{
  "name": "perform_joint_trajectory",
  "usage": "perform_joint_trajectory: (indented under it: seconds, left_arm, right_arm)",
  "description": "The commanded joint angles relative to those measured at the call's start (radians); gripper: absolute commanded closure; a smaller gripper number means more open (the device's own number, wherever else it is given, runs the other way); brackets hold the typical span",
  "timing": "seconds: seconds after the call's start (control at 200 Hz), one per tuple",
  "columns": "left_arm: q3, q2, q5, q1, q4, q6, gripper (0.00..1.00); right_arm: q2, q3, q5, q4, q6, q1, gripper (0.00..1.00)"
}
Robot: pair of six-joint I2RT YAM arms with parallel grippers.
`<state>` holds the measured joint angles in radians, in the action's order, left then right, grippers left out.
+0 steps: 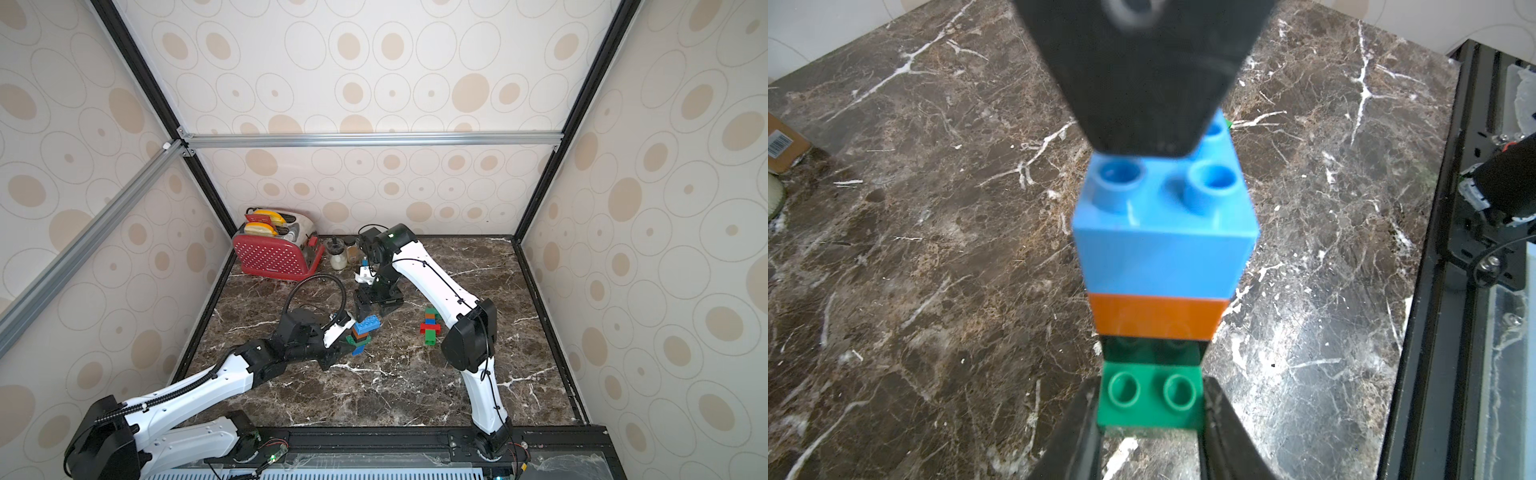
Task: Assemble the letter f with lego
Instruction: Pick up the lego brick from the center of the board, then place the lego brick at the center of the board.
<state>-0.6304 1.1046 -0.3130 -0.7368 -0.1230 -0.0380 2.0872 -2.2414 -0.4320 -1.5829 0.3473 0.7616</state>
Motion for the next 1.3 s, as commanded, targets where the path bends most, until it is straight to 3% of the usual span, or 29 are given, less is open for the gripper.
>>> perform_joint_trajectory:
  seconds: [0.0,0.18,0.506,0.856,1.032,1.297]
  left_arm:
    - [-0.023,0.023,-0.025,-0.005,-0.003,0.019,0.66]
    - [-0.075,0.036,-0.064,-0.004,-0.073,0.045,0.65]
    - [-0.092,0.053,-0.224,0.0,-0.101,0.197,0.63]
    - [-0.118,0.226,-0.405,0.145,0.02,0.457,0.62]
    - [-0.171,0.333,-0.504,0.181,0.054,0.519,0.61]
    - [-0.222,0.471,-0.545,0.191,0.114,0.573,0.62]
  right_arm:
    - [-0.025,-0.048,-0.001,-0.007,0.02,-0.031,0.25]
    - [-0.057,-0.063,0.071,-0.013,0.032,-0.119,0.25]
    - [-0.23,0.218,0.121,0.11,0.044,-0.208,0.24]
    - [-0.403,0.514,0.095,0.249,0.055,-0.23,0.24]
    - [-0.457,0.61,0.087,0.282,0.045,-0.235,0.24]
    - [-0.526,0.702,0.085,0.314,0.024,-0.237,0.22]
